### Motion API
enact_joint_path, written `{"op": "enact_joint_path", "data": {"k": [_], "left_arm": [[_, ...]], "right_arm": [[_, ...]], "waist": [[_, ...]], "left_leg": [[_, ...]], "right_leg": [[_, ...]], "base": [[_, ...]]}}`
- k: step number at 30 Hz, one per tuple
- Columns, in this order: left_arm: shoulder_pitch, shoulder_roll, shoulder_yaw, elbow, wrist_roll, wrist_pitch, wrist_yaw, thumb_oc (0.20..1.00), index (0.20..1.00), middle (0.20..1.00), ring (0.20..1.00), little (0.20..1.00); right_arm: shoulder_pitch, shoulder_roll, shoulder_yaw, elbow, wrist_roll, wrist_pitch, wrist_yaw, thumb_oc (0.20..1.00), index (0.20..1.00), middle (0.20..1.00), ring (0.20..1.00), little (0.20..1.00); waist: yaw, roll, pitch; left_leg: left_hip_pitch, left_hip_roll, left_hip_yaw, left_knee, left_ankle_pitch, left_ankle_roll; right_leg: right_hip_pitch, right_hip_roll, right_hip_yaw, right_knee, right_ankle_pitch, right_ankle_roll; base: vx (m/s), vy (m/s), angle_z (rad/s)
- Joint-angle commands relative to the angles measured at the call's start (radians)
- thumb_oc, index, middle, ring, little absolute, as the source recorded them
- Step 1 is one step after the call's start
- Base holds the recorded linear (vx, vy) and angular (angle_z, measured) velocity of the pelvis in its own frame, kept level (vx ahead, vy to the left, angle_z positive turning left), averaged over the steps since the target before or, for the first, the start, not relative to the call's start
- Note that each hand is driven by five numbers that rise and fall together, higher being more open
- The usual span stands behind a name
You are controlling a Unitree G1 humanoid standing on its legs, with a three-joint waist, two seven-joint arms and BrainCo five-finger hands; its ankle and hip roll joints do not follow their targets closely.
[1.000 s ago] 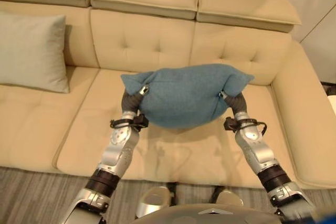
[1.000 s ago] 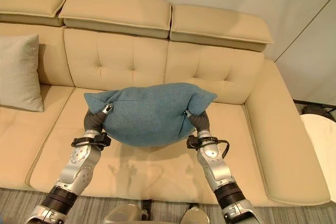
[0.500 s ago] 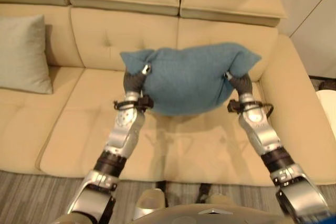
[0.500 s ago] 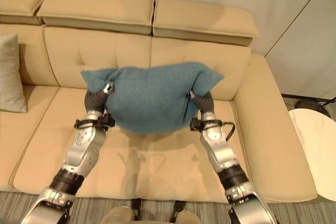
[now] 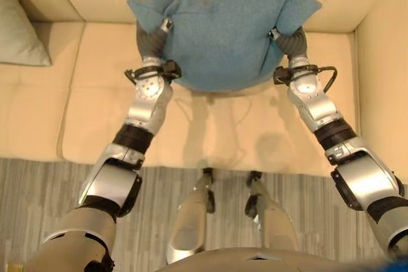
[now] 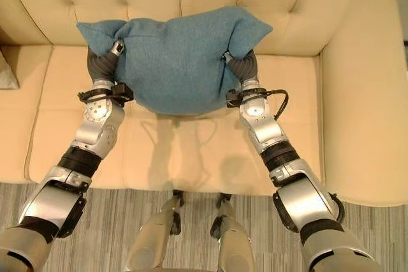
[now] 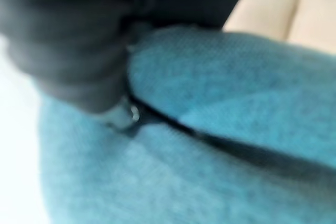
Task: Pick up all the scattered cushions and arrange them neatly on the sofa.
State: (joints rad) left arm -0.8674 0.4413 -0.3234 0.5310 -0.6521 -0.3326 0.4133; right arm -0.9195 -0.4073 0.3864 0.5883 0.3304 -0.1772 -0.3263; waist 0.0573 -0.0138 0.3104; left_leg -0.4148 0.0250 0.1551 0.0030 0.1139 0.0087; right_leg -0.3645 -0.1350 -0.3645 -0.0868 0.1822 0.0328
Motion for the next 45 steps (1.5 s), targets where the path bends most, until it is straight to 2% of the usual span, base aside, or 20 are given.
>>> {"op": "enact_joint_path", "data": {"k": [1, 8, 9, 10, 11, 18, 20, 21, 23, 25, 29, 32, 33, 37, 40, 43, 44, 45], "left_arm": [[-0.197, -0.016, -0.070, -0.033, 0.040, -0.104, -0.047, 0.200, 0.200, 0.200, 0.200, 0.200], [-0.238, -0.001, -0.076, 0.057, 0.062, -0.099, -0.038, 0.200, 0.200, 0.200, 0.200, 0.200], [-0.296, 0.008, -0.086, 0.111, 0.080, -0.092, -0.012, 1.000, 1.000, 1.000, 1.000, 1.000], [-0.321, 0.015, -0.089, 0.137, 0.085, -0.086, 0.000, 1.000, 1.000, 1.000, 1.000, 1.000], [-0.413, 0.037, -0.106, 0.208, 0.100, -0.076, 0.032, 1.000, 1.000, 1.000, 1.000, 1.000], [-0.571, 0.099, -0.171, 0.335, 0.142, -0.044, 0.063, 1.000, 1.000, 1.000, 1.000, 1.000], [-0.616, 0.142, -0.206, 0.372, 0.188, -0.021, 0.075, 1.000, 1.000, 1.000, 1.000, 1.000], [-0.618, 0.143, -0.206, 0.373, 0.188, -0.021, 0.075, 1.000, 1.000, 1.000, 1.000, 1.000], [-0.599, 0.194, -0.205, 0.362, 0.171, -0.038, 0.052, 1.000, 1.000, 1.000, 1.000, 1.000], [-0.570, 0.250, -0.192, 0.362, 0.159, -0.045, 0.034, 1.000, 1.000, 1.000, 1.000, 1.000], [-0.559, 0.298, -0.192, 0.366, 0.159, -0.048, 0.026, 1.000, 1.000, 1.000, 1.000, 1.000], [-0.511, 0.387, -0.176, 0.341, 0.154, -0.061, 0.007, 1.000, 1.000, 1.000, 1.000, 1.000], [-0.510, 0.387, -0.175, 0.340, 0.154, -0.060, 0.007, 1.000, 1.000, 1.000, 1.000, 1.000], [-0.352, 0.459, -0.101, 0.199, 0.155, -0.085, -0.025, 1.000, 1.000, 1.000, 1.000, 1.000], [-0.182, 0.477, -0.010, 0.045, 0.159, -0.108, -0.044, 1.000, 1.000, 1.000, 1.000, 1.000], [0.029, 0.455, 0.109, -0.118, 0.150, -0.130, -0.083, 1.000, 1.000, 1.000, 1.000, 1.000], [0.180, 0.421, 0.185, -0.217, 0.168, -0.130, -0.095, 1.000, 1.000, 1.000, 1.000, 1.000], [0.338, 0.340, 0.252, -0.326, 0.181, -0.129, -0.119, 1.000, 1.000, 1.000, 1.000, 1.000]], "right_arm": [[-0.188, 0.061, 0.076, -0.049, -0.032, -0.089, 0.021, 0.200, 0.200, 0.200, 0.200, 0.200], [-0.255, 0.046, 0.106, 0.028, -0.101, -0.077, 0.010, 0.200, 0.200, 0.200, 0.200, 0.200], [-0.312, 0.043, 0.122, 0.075, -0.133, -0.072, -0.015, 0.517, 0.517, 0.517, 0.517, 0.517], [-0.342, 0.040, 0.131, 0.099, -0.148, -0.066, -0.027, 0.592, 0.592, 0.592, 0.592, 0.592], [-0.438, 0.031, 0.164, 0.194, -0.196, -0.040, -0.066, 1.000, 1.000, 1.000, 1.000, 1.000], [-0.594, -0.023, 0.265, 0.387, -0.307, 0.030, -0.119, 1.000, 1.000, 1.000, 1.000, 1.000], [-0.638, -0.060, 0.313, 0.456, -0.332, 0.057, -0.116, 1.000, 1.000, 1.000, 1.000, 1.000], [-0.640, -0.059, 0.314, 0.458, -0.332, 0.056, -0.116, 1.000, 1.000, 1.000, 1.000, 1.000], [-0.644, -0.099, 0.322, 0.463, -0.310, 0.053, -0.109, 1.000, 1.000, 1.000, 1.000, 1.000], [-0.647, -0.170, 0.347, 0.465, -0.320, 0.048, -0.097, 1.000, 1.000, 1.000, 1.000, 1.000], [-0.646, -0.235, 0.353, 0.464, -0.317, 0.041, -0.098, 1.000, 1.000, 1.000, 1.000, 1.000], [-0.620, -0.336, 0.355, 0.429, -0.304, 0.025, -0.093, 1.000, 1.000, 1.000, 1.000, 1.000], [-0.619, -0.336, 0.355, 0.428, -0.304, 0.025, -0.093, 1.000, 1.000, 1.000, 1.000, 1.000], [-0.514, -0.430, 0.317, 0.293, -0.278, -0.010, -0.067, 1.000, 1.000, 1.000, 1.000, 1.000], [-0.384, -0.474, 0.247, 0.166, -0.275, -0.035, -0.049, 1.000, 1.000, 1.000, 1.000, 1.000], [-0.196, -0.490, 0.131, 0.033, -0.277, -0.060, -0.030, 1.000, 1.000, 1.000, 1.000, 1.000], [-0.039, -0.491, 0.043, -0.071, -0.288, -0.074, -0.008, 1.000, 1.000, 1.000, 1.000, 1.000], [0.125, -0.432, -0.059, -0.144, -0.272, -0.095, 0.015, 1.000, 1.000, 1.000, 1.000, 1.000]], "waist": [[0.005, -0.021, -0.067], [-0.001, -0.044, -0.069], [-0.001, -0.045, -0.069], [-0.001, -0.045, -0.070], [0.002, -0.041, -0.062], [0.008, -0.041, -0.061], [0.012, -0.046, -0.067], [0.011, -0.045, -0.066], [0.012, -0.049, -0.068], [0.008, -0.054, -0.077], [0.009, -0.055, -0.079], [0.011, -0.054, -0.080], [0.011, -0.054, -0.080], [0.013, -0.050, -0.079], [0.015, -0.051, -0.081], [0.014, -0.048, -0.082], [0.012, -0.049, -0.091], [0.013, -0.049, -0.098]], "left_leg": [[-0.040, 0.008, -0.042, 0.056, -0.022, -0.080], [-0.135, 0.011, -0.045, 0.078, -0.019, -0.083], [-0.151, 0.011, -0.048, 0.079, -0.016, -0.085], [-0.156, 0.011, -0.048, 0.079, -0.014, -0.086], [-0.172, 0.011, -0.056, 0.079, -0.008, -0.090], [-0.200, 0.010, -0.073, 0.103, -0.013, -0.096], [-0.206, 0.008, -0.078, 0.114, -0.017, -0.097], [-0.206, 0.008, -0.079, 0.114, -0.017, -0.097], [-0.200, 0.007, -0.080, 0.114, -0.019, -0.097], [-0.192, 0.008, -0.082, 0.105, -0.017, -0.099], [-0.178, 0.007, -0.082, 0.090, -0.013, -0.099], [-0.152, 0.008, -0.082, 0.066, -0.007, -0.099], [-0.151, 0.008, -0.082, 0.065, -0.007, -0.100], [-0.113, 0.007, -0.079, 0.057, -0.010, -0.100], [-0.081, 0.005, -0.076, 0.060, -0.021, -0.099], [-0.044, 0.006, -0.075, 0.059, -0.032, -0.098], [-0.002, 0.006, -0.072, 0.049, -0.038, -0.098], [0.046, 0.004, -0.068, 0.034, -0.043, -0.097]], "right_leg": [[-0.043, -0.070, 0.037, 0.066, 0.013, 0.136], [-0.131, -0.071, 0.057, 0.039, 0.043, 0.142], [-0.144, -0.071, 0.058, 0.037, 0.048, 0.144], [-0.147, -0.071, 0.055, 0.035, 0.050, 0.145], [-0.157, -0.074, 0.051, 0.034, 0.055, 0.148], [-0.165, -0.075, 0.042, 0.025, 0.064, 0.153], [-0.162, -0.073, 0.041, 0.021, 0.065, 0.152], [-0.162, -0.073, 0.040, 0.021, 0.065, 0.152], [-0.156, -0.070, 0.040, 0.018, 0.064, 0.151], [-0.151, -0.068, 0.038, 0.016, 0.062, 0.152], [-0.145, -0.066, 0.037, 0.014, 0.063, 0.154], [-0.132, -0.065, 0.037, 0.014, 0.061, 0.156], [-0.131, -0.065, 0.037, 0.014, 0.061, 0.156], [-0.105, -0.065, 0.035, 0.017, 0.052, 0.152], [-0.075, -0.065, 0.030, 0.022, 0.040, 0.147], [-0.039, -0.067, 0.025, 0.033, 0.022, 0.142], [-0.001, -0.066, 0.018, 0.035, 0.010, 0.139], [0.043, -0.063, 0.008, 0.035, -0.002, 0.138]], "base": [[0.00, 0.021, -0.05], [0.02, 0.014, -0.09], [0.03, 0.002, -0.07], [0.02, -0.003, -0.05], [0.00, 0.000, 0.00], [0.02, -0.018, 0.10], [0.03, -0.024, 0.04], [0.04, -0.022, 0.03], [0.03, -0.003, 0.04], [0.03, 0.004, 0.04], [0.01, 0.010, 0.05], [0.00, 0.000, 0.00], [0.00, 0.000, 0.00], [0.00, 0.000, 0.00], [0.04, 0.007, 0.00], [0.07, -0.002, 0.02], [0.16, -0.009, 0.03], [0.14, -0.015, 0.03]]}}
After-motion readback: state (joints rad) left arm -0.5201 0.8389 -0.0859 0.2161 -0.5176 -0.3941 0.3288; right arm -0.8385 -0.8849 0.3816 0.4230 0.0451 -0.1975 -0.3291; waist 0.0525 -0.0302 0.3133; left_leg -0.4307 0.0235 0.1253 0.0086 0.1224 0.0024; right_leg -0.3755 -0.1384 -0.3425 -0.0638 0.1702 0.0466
